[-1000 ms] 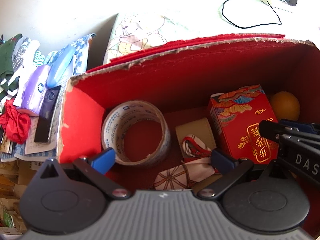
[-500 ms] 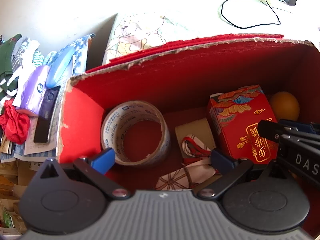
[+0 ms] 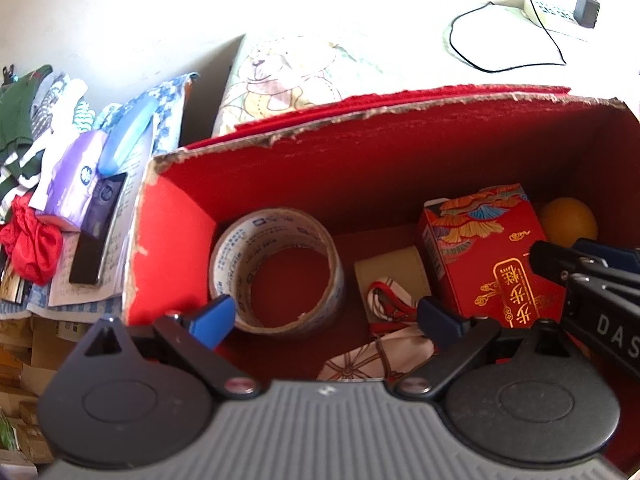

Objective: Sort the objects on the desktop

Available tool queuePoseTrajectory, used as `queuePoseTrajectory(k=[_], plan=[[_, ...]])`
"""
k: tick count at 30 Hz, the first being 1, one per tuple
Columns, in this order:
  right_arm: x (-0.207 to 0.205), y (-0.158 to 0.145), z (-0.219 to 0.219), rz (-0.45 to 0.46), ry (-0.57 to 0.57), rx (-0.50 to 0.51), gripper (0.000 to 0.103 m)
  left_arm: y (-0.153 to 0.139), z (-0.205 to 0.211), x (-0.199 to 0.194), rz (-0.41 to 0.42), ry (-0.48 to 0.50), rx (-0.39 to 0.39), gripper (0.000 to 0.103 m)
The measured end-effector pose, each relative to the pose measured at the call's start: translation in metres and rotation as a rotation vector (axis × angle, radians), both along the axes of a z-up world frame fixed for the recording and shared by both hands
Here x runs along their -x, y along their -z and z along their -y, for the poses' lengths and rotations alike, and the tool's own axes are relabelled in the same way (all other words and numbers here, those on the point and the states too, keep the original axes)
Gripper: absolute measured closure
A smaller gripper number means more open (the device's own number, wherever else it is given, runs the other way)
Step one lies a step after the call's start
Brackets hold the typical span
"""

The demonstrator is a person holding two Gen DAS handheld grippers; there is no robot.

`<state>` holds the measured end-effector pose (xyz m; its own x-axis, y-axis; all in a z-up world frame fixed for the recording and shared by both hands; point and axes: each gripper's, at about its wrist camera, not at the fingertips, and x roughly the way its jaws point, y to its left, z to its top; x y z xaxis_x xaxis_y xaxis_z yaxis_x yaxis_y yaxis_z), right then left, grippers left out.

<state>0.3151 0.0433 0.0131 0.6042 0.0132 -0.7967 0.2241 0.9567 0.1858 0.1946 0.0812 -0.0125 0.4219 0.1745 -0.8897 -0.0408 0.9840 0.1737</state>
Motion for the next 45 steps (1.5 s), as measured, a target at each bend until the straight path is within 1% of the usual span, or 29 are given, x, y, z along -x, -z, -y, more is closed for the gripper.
queuePoseTrajectory(k=[4,8,10,12,14,19,23,26,28,30,31,34,37,39,45], plan=[[0.007,-0.006,0.002,0.007,-0.009,-0.001,0.066,-0.009,-0.007,0.006,0.013,-0.011,0.044,0.006],[0.016,-0.014,0.002,0.022,-0.011,0.004,0.066,-0.018,-0.002,0.012,0.044,0.006,0.050,0.007],[0.020,-0.018,0.002,0.029,-0.016,0.013,0.066,-0.018,-0.001,0.015,0.039,0.009,0.073,0.007],[0.024,-0.021,0.002,0.035,-0.017,0.015,0.066,-0.021,-0.003,0.020,0.034,0.005,0.104,0.004],[0.028,-0.024,0.001,0.038,-0.016,0.020,0.065,-0.022,-0.004,0.024,0.035,0.004,0.114,0.002],[0.038,-0.028,-0.001,0.039,-0.018,0.018,0.065,-0.024,0.000,0.034,0.039,0.014,0.112,0.001],[0.044,-0.029,-0.003,0.039,-0.018,0.017,0.064,-0.023,0.003,0.037,0.033,0.023,0.096,0.001],[0.047,-0.031,-0.005,0.041,-0.017,0.020,0.064,-0.024,0.001,0.039,0.029,0.024,0.111,0.001],[0.050,-0.032,-0.006,0.042,-0.020,0.025,0.064,-0.024,0.000,0.040,0.016,0.026,0.114,0.001],[0.053,-0.034,-0.007,0.046,-0.024,0.026,0.060,-0.023,0.000,0.042,-0.004,0.030,0.118,0.001],[0.054,-0.035,-0.007,0.045,-0.025,0.027,0.059,-0.023,0.000,0.043,-0.016,0.033,0.118,0.001],[0.056,-0.035,-0.008,0.038,-0.027,0.022,0.059,-0.021,0.002,0.045,-0.042,0.050,0.117,0.001],[0.058,-0.033,-0.008,0.022,-0.027,-0.008,0.059,-0.021,0.003,0.047,-0.069,0.080,0.101,0.001],[0.059,-0.032,-0.009,0.015,-0.027,-0.020,0.059,-0.023,0.004,0.048,-0.075,0.110,0.099,0.001],[0.060,-0.030,-0.012,0.012,-0.026,-0.017,0.059,-0.022,0.003,0.049,-0.083,0.136,0.093,0.001]])
